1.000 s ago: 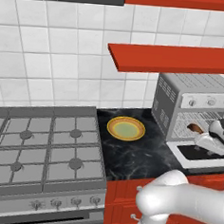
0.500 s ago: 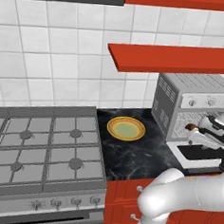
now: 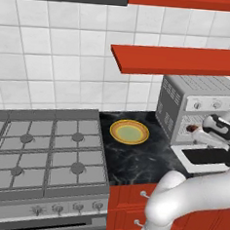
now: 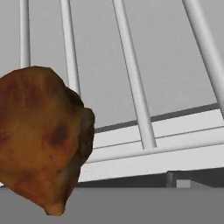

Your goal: Open the toaster oven door. Place the hotdog bun on the top rack in the toaster oven and place the chicken drumstick on the bottom rack.

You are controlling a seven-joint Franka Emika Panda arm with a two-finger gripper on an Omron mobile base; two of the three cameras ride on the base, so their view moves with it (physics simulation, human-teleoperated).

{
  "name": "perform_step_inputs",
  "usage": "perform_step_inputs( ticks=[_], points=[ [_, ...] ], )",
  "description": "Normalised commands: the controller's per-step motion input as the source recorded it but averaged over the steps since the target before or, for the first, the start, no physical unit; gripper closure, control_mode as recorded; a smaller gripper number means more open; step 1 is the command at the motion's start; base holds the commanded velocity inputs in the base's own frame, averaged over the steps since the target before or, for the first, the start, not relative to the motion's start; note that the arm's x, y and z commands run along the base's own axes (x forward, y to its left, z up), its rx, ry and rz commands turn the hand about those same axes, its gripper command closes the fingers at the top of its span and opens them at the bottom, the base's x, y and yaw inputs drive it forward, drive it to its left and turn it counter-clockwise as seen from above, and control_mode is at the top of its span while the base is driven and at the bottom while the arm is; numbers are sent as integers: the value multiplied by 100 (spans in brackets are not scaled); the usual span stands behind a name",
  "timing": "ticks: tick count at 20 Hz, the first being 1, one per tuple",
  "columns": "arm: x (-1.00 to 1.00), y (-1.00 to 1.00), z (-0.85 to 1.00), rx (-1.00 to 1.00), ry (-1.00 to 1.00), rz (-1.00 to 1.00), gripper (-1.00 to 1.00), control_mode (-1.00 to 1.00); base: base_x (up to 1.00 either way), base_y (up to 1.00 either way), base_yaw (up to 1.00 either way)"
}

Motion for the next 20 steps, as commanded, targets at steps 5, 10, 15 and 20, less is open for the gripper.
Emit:
perform_step_inputs(
  ticks=[5,10,15,20],
  points=[
    [25,-9,0,0,2,0,-100,-100,0,0,0],
    [3,-2,0,0,1,0,-100,-100,0,0,0],
    [-13,0,0,0,0,0,-100,-100,0,0,0],
    [-58,-29,54,0,0,0,-100,-100,0,0,0]
  ],
)
